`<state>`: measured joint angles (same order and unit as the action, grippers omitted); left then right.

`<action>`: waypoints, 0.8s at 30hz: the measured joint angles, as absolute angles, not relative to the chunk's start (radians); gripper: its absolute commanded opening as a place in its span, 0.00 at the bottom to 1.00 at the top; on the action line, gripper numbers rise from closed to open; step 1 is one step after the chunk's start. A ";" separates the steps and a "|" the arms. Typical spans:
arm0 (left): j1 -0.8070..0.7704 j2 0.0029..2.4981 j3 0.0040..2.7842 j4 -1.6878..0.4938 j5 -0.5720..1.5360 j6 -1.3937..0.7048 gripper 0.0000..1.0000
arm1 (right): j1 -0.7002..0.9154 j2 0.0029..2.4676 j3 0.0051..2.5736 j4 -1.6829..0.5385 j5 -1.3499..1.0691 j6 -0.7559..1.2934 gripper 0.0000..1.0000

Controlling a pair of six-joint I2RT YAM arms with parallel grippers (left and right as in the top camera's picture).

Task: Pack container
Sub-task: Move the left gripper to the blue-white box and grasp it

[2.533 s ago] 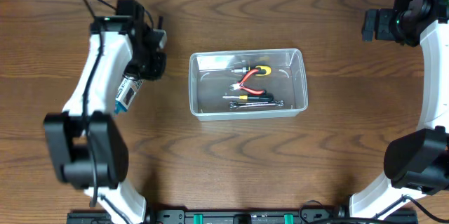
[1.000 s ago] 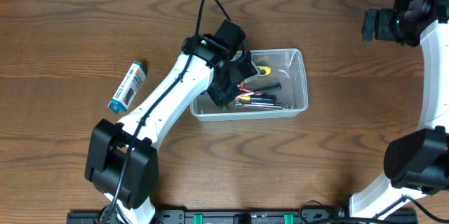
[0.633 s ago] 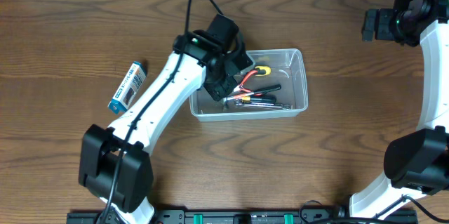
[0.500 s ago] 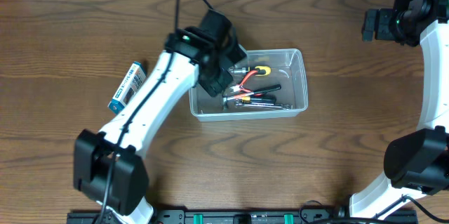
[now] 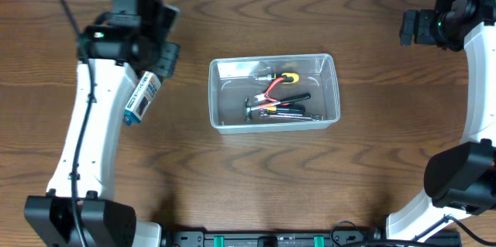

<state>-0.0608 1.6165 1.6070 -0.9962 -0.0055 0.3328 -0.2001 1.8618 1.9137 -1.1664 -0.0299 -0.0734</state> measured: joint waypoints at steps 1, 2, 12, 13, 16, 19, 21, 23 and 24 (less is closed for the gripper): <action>-0.036 1.617 1.607 -0.997 -0.010 0.329 0.75 | -0.200 1.862 1.914 -1.166 -0.030 -0.073 0.99; -0.015 1.617 1.607 -0.997 -0.012 0.327 0.78 | -0.200 1.862 1.914 -1.166 -0.030 -0.073 0.99; 0.139 1.617 1.603 -0.997 -0.030 0.348 0.85 | -0.200 1.862 1.914 -1.166 -0.030 -0.073 0.99; 0.146 1.617 1.599 -0.997 -0.031 0.348 0.85 | -0.200 1.862 1.914 -1.166 -0.030 -0.073 0.99; 0.162 1.626 1.576 -0.999 -0.031 0.356 0.86 | -0.200 1.862 1.914 -1.166 -0.030 -0.073 0.99; 0.164 1.658 1.555 -1.005 -0.031 0.369 0.87 | -0.200 1.862 1.914 -1.166 -0.030 -0.073 0.99; 0.163 1.692 1.544 -1.007 -0.030 0.375 0.87 | -0.200 1.862 1.914 -1.166 -0.030 -0.073 0.99; 0.163 1.734 1.536 -1.010 -0.031 0.382 0.88 | -0.200 1.862 1.914 -1.166 -0.030 -0.073 0.99; 0.163 1.753 1.531 -1.011 -0.031 0.387 0.88 | -0.200 1.862 1.914 -1.166 -0.030 -0.073 0.99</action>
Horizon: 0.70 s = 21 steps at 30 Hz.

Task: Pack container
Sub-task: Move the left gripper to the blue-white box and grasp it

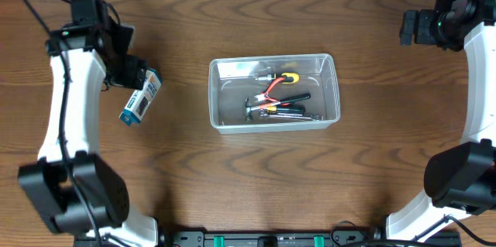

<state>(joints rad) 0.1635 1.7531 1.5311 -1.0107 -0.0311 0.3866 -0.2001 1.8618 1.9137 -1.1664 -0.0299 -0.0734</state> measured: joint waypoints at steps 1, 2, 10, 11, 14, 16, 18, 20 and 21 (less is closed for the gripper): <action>0.163 1.767 1.528 -1.013 -0.031 0.390 0.88 | -0.200 1.862 1.914 -1.166 -0.030 -0.073 0.99; 0.163 1.783 1.526 -1.013 -0.031 0.392 0.88 | -0.200 1.862 1.914 -1.166 -0.030 -0.073 0.99; 0.163 1.850 1.525 -1.015 -0.030 0.393 0.88 | -0.200 1.862 1.914 -1.166 -0.030 -0.073 0.99; 0.163 1.861 1.525 -1.016 -0.030 0.393 0.88 | -0.200 1.862 1.914 -1.166 -0.030 -0.073 0.99; 0.163 1.897 1.525 -1.020 -0.025 0.393 0.88 | -0.200 1.862 1.914 -1.166 -0.030 -0.073 0.99; 0.163 1.925 1.525 -1.021 -0.013 0.393 0.88 | -0.200 1.862 1.914 -1.166 -0.030 -0.073 0.99; 0.163 1.954 1.525 -1.021 -0.002 0.393 0.88 | -0.200 1.862 1.914 -1.166 -0.030 -0.073 0.99; 0.163 1.980 1.525 -1.021 0.002 0.393 0.88 | -0.200 1.862 1.914 -1.166 -0.030 -0.073 0.99; 0.163 1.990 1.525 -1.021 0.004 0.393 0.88 | -0.200 1.862 1.914 -1.166 -0.030 -0.073 0.99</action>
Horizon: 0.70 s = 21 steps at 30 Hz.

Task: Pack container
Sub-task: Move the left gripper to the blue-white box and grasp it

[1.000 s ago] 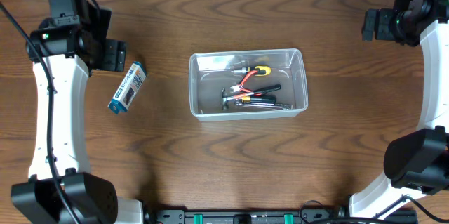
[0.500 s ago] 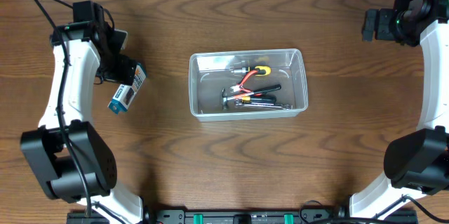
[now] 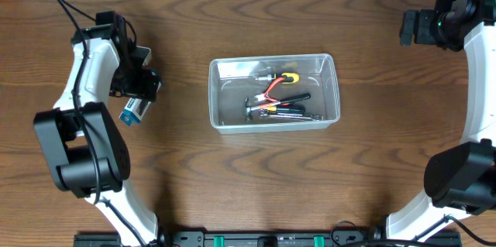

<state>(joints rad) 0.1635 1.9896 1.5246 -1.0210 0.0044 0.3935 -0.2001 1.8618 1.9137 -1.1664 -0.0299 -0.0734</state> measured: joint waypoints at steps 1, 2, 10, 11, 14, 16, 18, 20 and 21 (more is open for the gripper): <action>0.163 2.000 1.525 -1.021 0.005 0.393 0.88 | -0.200 1.862 1.914 -1.166 -0.030 -0.073 0.99; 0.163 2.010 1.525 -1.020 0.008 0.393 0.88 | -0.200 1.862 1.914 -1.166 -0.030 -0.073 0.99; 0.163 2.059 1.525 -1.011 0.017 0.393 0.88 | -0.200 1.862 1.914 -1.166 -0.030 -0.073 0.99; 0.163 2.064 1.525 -1.010 0.019 0.393 0.88 | -0.200 1.862 1.914 -1.166 -0.030 -0.073 0.99; 0.163 2.074 1.525 -1.006 0.025 0.393 0.88 | -0.200 1.862 1.914 -1.166 -0.030 -0.073 0.99; 0.163 2.077 1.525 -0.998 0.032 0.393 0.88 | -0.200 1.862 1.914 -1.166 -0.030 -0.073 0.99; 0.163 2.077 1.525 -0.989 0.043 0.393 0.86 | -0.200 1.862 1.914 -1.166 -0.030 -0.073 0.99; 0.163 2.077 1.525 -0.987 0.046 0.392 0.80 | -0.200 1.862 1.914 -1.166 -0.030 -0.073 0.99; 0.163 2.077 1.525 -0.987 0.048 0.394 0.77 | -0.200 1.862 1.914 -1.166 -0.030 -0.073 0.99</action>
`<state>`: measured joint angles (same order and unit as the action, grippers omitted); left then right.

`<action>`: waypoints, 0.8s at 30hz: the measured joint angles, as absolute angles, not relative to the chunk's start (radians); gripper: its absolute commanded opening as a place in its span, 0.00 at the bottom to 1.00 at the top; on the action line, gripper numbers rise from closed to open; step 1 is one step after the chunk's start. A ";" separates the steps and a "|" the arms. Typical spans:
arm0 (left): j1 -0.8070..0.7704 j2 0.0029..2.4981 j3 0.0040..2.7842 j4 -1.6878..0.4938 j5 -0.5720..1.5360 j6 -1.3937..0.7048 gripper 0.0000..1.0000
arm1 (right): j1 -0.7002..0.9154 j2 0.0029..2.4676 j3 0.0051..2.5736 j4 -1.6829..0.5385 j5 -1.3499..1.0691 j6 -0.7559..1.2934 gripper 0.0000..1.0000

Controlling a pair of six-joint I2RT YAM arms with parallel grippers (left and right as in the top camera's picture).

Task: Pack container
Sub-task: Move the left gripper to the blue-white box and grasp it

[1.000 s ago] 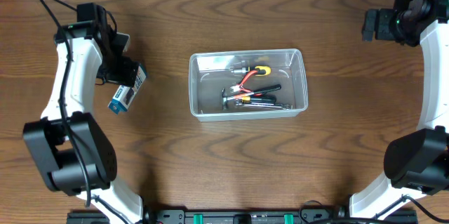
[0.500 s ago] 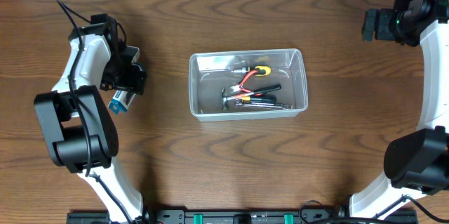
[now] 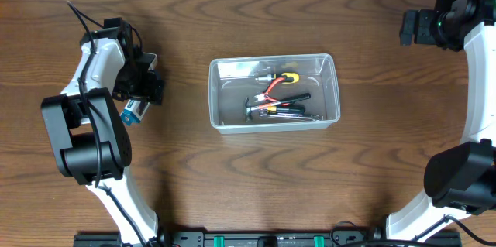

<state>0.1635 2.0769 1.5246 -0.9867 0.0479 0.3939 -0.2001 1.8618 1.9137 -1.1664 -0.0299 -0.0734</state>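
A clear plastic container (image 3: 214, 96) stands mid-table, holding red-and-yellow-handled pliers (image 3: 279, 81) and a few dark hand tools (image 3: 280, 109). To its left on the wood lies a small white and blue package (image 3: 132, 111). My left gripper (image 3: 147, 86) is down over the package's upper end and hides it, so only the lower blue-edged part shows. Whether its fingers are around the package, or open or shut, does not show from above. My right gripper (image 3: 410, 28) is raised at the far right, away from the container, and its fingers cannot be made out.
The left arm (image 3: 89, 84) curves along the table's left side. The right arm's white link (image 3: 477, 84) runs down the right edge. The table's back edge lies beyond the container.
My left gripper has shifted slightly right and down over the package's upper end. The package lies where it was. The right arm has not moved.
First the left arm hung over the table with the whole package showing beside it. Then the arm stood further left, its gripper at the package's upper left. After that the gripper covered the package's top half, and it remains there now. The container's contents are unchanged.
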 measured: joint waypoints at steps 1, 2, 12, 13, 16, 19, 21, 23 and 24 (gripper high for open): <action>0.163 2.077 1.525 -0.986 0.049 0.395 0.73 | -0.200 1.862 1.914 -1.166 -0.030 -0.073 0.99; 0.163 2.077 1.525 -0.986 0.049 0.397 0.67 | -0.200 1.862 1.914 -1.166 -0.030 -0.073 0.99; 0.163 2.077 1.524 -0.979 0.054 0.398 0.09 | -0.200 1.862 1.914 -1.166 -0.030 -0.073 0.99; 0.163 2.077 1.524 -0.978 0.053 0.397 0.07 | -0.200 1.862 1.914 -1.166 -0.030 -0.073 0.99; 0.163 2.077 1.524 -0.976 0.053 0.400 0.06 | -0.200 1.862 1.914 -1.166 -0.030 -0.073 0.99; 0.163 2.077 1.524 -0.974 0.053 0.400 0.06 | -0.200 1.862 1.914 -1.166 -0.030 -0.073 0.99; 0.163 2.077 1.524 -0.971 0.053 0.400 0.06 | -0.200 1.862 1.914 -1.166 -0.030 -0.073 0.99; 0.163 2.077 1.525 -0.971 0.053 0.400 0.06 | -0.200 1.862 1.914 -1.166 -0.030 -0.073 0.99; 0.163 2.077 1.525 -0.971 0.053 0.400 0.06 | -0.200 1.862 1.914 -1.166 -0.030 -0.073 0.99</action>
